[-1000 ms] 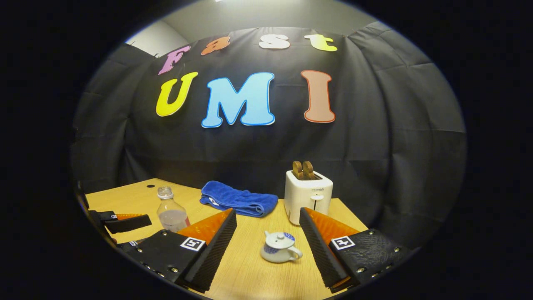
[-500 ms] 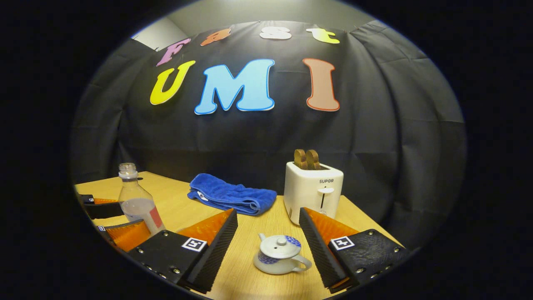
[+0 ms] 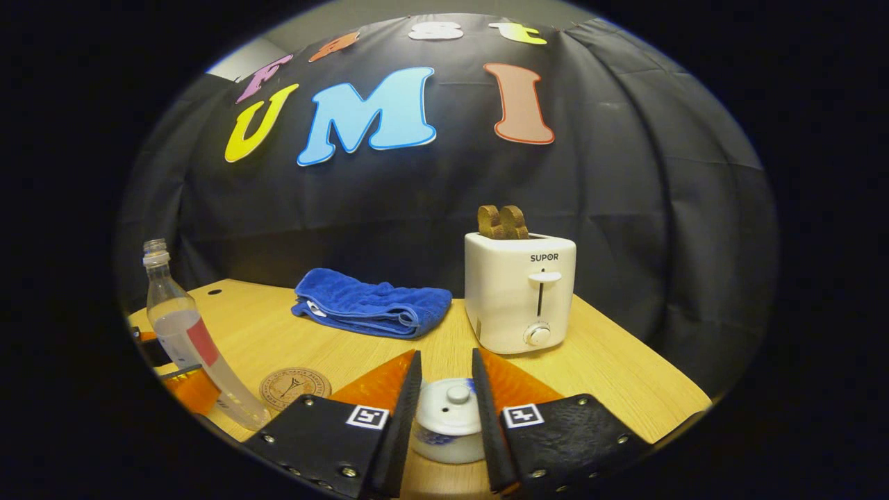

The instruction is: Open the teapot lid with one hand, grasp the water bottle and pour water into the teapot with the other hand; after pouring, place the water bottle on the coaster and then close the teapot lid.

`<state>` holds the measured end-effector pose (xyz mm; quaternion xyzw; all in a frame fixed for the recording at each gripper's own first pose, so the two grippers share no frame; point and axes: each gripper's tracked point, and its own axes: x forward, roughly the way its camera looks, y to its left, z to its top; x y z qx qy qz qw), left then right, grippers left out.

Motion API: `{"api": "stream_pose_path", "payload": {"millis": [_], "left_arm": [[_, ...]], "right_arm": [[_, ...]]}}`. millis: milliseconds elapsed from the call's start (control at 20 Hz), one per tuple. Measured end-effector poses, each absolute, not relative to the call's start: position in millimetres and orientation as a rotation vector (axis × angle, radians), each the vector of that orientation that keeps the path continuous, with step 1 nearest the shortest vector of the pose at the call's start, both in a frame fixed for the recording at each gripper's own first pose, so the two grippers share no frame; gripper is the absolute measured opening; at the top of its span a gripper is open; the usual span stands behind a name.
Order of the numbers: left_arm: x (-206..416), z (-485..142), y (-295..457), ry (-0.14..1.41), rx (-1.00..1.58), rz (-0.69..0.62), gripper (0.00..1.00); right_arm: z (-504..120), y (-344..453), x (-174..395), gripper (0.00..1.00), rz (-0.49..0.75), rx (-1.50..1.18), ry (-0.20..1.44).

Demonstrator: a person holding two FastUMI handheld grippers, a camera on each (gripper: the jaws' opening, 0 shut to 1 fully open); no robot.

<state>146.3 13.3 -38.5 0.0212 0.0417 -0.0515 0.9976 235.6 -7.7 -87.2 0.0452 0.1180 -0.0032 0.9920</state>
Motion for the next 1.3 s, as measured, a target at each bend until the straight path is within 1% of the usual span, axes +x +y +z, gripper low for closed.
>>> {"api": "stream_pose_path", "payload": {"millis": [50,150,250,300,450,500,650,700,900,1300], "left_arm": [[147.0,-37.7,14.2,0.083,0.042,-0.103,0.99],[147.2,-37.2,15.0,0.084,0.040,-0.102,0.99],[145.7,-37.3,14.8,0.085,0.044,-0.101,0.99],[145.3,-37.1,14.6,0.085,0.045,-0.102,0.99],[145.6,-36.8,16.8,0.082,0.041,-0.101,0.99],[145.8,-37.8,16.3,0.084,0.044,-0.099,0.99],[145.7,-37.5,15.5,0.085,0.050,-0.100,0.99],[146.4,-38.0,15.1,0.085,0.050,-0.100,0.99],[145.5,-37.7,13.7,0.084,0.046,-0.105,0.99],[146.9,-37.8,17.3,0.087,0.052,-0.098,0.99]], "right_arm": [[-90.1,-6.1,236.5,0.43,-0.001,0.095,0.248],[-88.4,-5.4,234.4,0.44,-0.004,0.081,0.252],[-88.0,-10.2,231.7,0.44,-0.041,0.068,0.246],[-89.2,-12.1,236.5,0.27,-0.037,0.077,0.263],[-87.9,-17.0,237.3,0.28,-0.059,0.075,0.270],[-88.3,-17.5,236.6,0.13,-0.053,0.084,0.276],[-88.1,-14.1,234.9,0.13,-0.039,0.099,0.272],[-86.5,-14.8,236.8,0.05,-0.034,0.097,0.267],[-83.4,-12.3,235.6,0.06,-0.017,0.102,0.245],[-45.1,-14.7,229.8,0.06,-0.007,0.125,0.136]]}}
